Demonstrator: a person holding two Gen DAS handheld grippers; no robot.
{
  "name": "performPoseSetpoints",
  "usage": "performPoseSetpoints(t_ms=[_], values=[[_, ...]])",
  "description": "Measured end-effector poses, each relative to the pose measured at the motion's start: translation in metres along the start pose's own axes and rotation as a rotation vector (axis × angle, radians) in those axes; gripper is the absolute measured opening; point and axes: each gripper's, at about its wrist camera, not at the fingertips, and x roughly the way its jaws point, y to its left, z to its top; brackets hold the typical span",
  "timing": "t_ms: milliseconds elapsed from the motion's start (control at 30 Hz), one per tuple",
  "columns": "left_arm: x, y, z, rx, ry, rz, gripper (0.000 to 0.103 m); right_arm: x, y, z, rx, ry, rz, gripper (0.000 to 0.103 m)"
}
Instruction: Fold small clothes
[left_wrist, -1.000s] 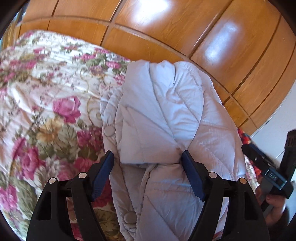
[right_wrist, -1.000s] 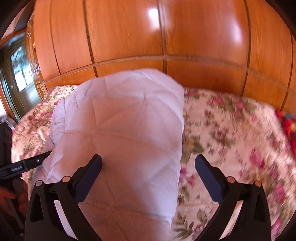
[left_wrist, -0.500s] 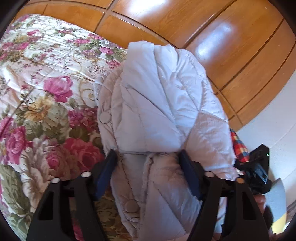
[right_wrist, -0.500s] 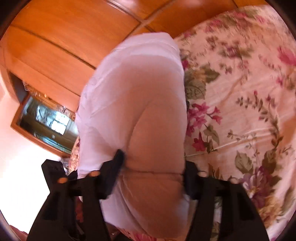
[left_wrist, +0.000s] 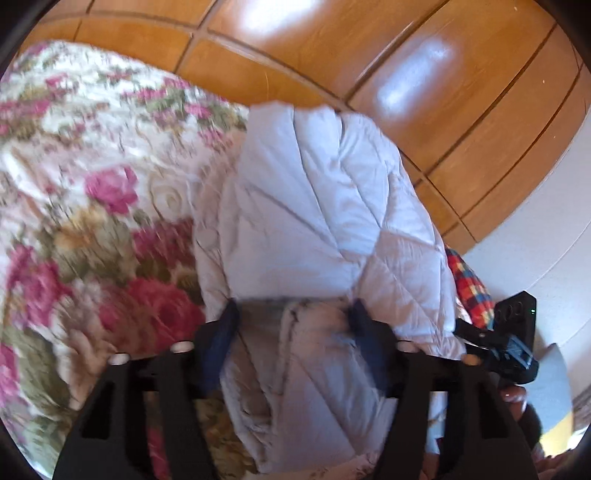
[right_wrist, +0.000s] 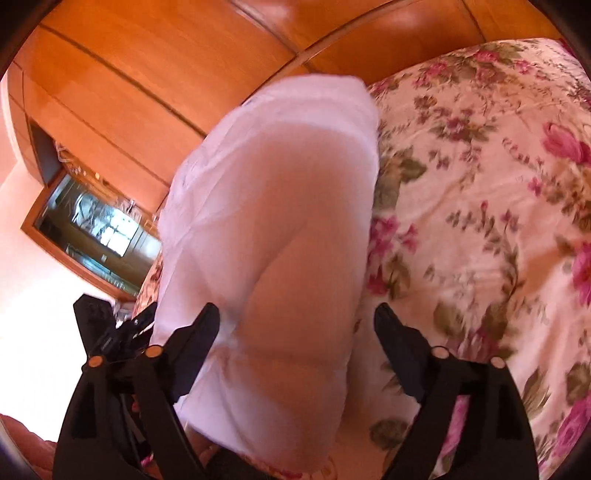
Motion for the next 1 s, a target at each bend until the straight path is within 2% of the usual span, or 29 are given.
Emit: performPoseSetpoints(t_ms=[33, 100, 233, 333, 433, 500, 533, 600, 667, 767, 867, 1000], values=[[0.000, 0.001, 0.003, 0.004, -0.012, 0.016, 0.080, 0.002, -0.004, 0.006, 0.019, -0.001, 0.002, 0.086], [0.003, 0.006, 0.009, -0.009, -0.012, 0.034, 0.080, 0.006, -0.013, 0.016, 0.063, 0.000, 0.030, 0.087], [0.019, 0.018, 0.020, -0.075, 0.039, 0.002, 0.085, 0.017, -0.025, 0.030, 0.123, 0.030, 0.092, 0.088], [0.035, 0.027, 0.026, -0.119, 0.096, -0.044, 0.090, 0.027, -0.027, 0.032, 0.155, 0.054, 0.140, 0.089], [0.051, 0.048, 0.025, -0.230, 0.167, -0.131, 0.089, 0.041, -0.028, 0.033, 0.175, 0.078, 0.196, 0.089], [0.053, 0.051, 0.024, -0.216, 0.169, -0.137, 0.083, 0.050, -0.022, 0.034, 0.160, 0.085, 0.220, 0.085], [0.054, 0.048, 0.024, -0.193, 0.175, -0.141, 0.075, 0.054, -0.019, 0.036, 0.148, 0.088, 0.214, 0.080], [0.054, 0.043, 0.023, -0.172, 0.182, -0.149, 0.066, 0.056, -0.012, 0.039, 0.114, 0.080, 0.204, 0.071], [0.055, 0.042, 0.024, -0.162, 0.182, -0.159, 0.051, 0.052, 0.003, 0.043, 0.022, 0.068, 0.158, 0.060], [0.052, 0.034, 0.029, -0.114, 0.175, -0.146, 0.038, 0.040, 0.042, 0.046, -0.194, 0.036, 0.050, 0.053], [0.050, 0.020, 0.038, -0.023, 0.148, -0.104, 0.032, 0.037, 0.063, 0.054, -0.300, -0.001, 0.006, 0.050], [0.054, 0.018, 0.054, -0.007, 0.091, -0.117, 0.029, 0.037, 0.082, 0.069, -0.451, -0.074, -0.075, 0.048]])
